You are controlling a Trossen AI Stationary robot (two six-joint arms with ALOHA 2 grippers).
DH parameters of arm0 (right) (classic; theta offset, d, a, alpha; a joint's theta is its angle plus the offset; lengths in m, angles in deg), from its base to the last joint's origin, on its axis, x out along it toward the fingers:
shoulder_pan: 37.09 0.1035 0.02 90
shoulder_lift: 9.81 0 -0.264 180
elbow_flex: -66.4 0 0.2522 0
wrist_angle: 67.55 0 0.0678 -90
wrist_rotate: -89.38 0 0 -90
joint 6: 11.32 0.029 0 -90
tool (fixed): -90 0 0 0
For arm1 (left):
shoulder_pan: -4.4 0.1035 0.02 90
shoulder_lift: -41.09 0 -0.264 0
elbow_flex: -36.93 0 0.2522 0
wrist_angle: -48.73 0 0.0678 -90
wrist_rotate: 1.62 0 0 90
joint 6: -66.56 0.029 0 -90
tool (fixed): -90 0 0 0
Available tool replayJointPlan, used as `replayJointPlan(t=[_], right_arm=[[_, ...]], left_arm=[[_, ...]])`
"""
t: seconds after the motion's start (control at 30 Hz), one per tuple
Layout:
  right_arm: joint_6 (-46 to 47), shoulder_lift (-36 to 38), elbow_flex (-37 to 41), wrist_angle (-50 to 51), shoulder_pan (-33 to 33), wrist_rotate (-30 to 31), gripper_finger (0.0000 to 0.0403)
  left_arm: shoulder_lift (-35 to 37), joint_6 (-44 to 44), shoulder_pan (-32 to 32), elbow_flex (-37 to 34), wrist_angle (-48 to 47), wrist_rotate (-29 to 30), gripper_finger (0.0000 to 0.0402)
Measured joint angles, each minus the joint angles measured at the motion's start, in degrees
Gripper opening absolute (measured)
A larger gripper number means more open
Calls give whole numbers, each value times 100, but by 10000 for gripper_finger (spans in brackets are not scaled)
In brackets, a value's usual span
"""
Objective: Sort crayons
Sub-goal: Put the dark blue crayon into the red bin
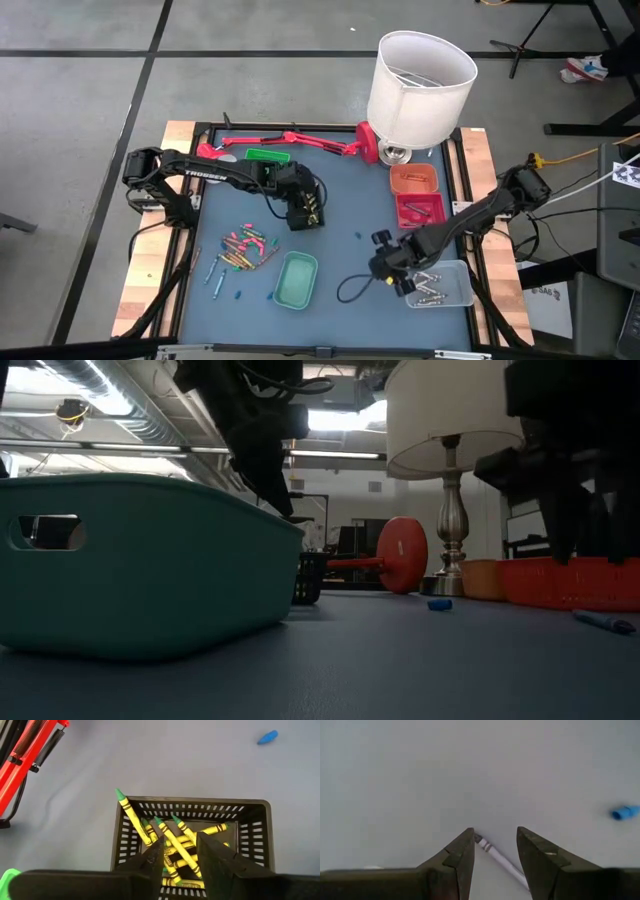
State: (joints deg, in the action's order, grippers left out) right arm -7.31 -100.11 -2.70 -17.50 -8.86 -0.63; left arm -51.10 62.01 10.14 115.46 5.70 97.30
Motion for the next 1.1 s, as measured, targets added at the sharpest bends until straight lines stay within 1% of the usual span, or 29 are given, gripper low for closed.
replayJointPlan(t=[0.1,0.43,0.57,0.67,0.8,0.93,1.1], right_arm=[[-297,-161,0,2,41,-1,146],[-635,-555,0,98,24,-2,146],[-907,-607,0,351,25,-4,146],[-942,-608,0,439,24,-4,146],[-999,-605,0,446,24,168,144],[-1040,-605,0,446,25,337,133],[-1042,-605,0,466,26,345,111]], left_arm=[[0,-3,-1,0,0,0,100],[0,5,-17,0,0,0,100],[0,4,-17,0,0,0,100],[0,4,-17,0,0,0,100],[0,8,-17,-2,0,0,100],[0,8,-17,-2,0,0,100],[0,10,-17,-2,0,0,100]])
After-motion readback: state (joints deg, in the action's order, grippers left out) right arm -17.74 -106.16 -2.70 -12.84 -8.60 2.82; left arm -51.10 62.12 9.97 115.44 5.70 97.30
